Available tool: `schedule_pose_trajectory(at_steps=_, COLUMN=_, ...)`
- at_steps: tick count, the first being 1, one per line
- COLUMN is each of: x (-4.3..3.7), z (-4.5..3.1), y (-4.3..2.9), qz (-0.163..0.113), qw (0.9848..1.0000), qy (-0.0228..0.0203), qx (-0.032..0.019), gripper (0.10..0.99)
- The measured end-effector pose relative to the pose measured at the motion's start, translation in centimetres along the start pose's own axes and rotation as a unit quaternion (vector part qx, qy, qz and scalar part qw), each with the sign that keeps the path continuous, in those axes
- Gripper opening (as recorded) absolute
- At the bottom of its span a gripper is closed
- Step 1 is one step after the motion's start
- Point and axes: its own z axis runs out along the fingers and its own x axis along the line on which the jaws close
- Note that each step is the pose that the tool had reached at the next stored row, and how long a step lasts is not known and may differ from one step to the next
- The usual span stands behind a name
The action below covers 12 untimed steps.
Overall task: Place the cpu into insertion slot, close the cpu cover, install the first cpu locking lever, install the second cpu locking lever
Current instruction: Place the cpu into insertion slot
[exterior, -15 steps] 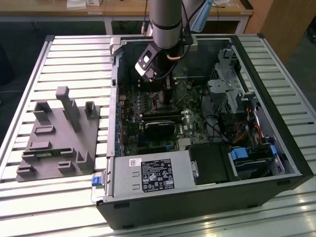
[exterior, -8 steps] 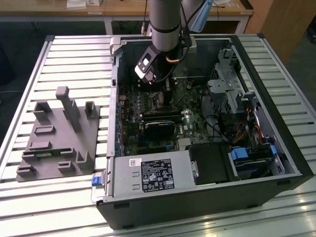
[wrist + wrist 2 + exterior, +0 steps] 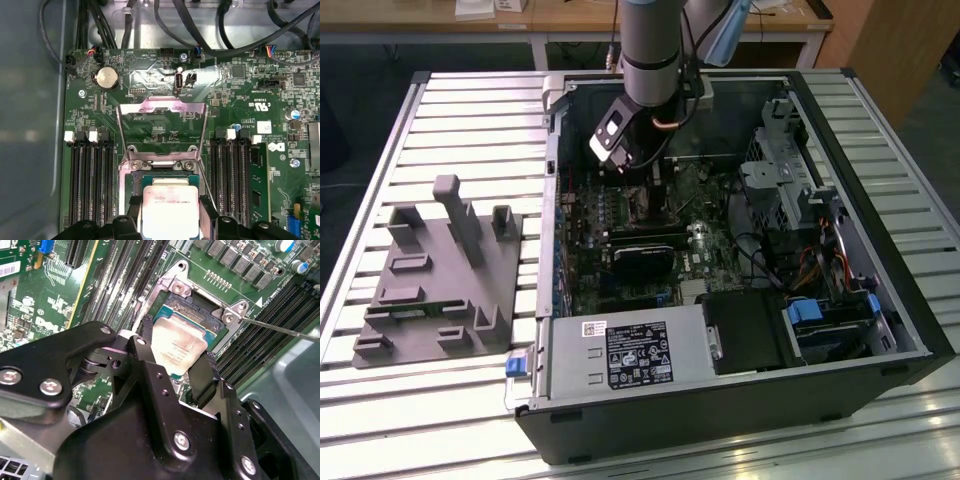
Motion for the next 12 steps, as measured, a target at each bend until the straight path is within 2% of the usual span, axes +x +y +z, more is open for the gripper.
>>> schedule_pose_trajectory(at_steps=4, x=0.05, z=0.35, y=-0.20, qz=-0.004, qw=1.0000, qy=0.0017, qx=-0.0013, gripper=0.537)
schedule_pose_trajectory(at_steps=12, x=0.63, z=0.84, y=-0.39, qz=-0.005, qw=1.0000, qy=0.0019, qx=-0.0018, gripper=0.537)
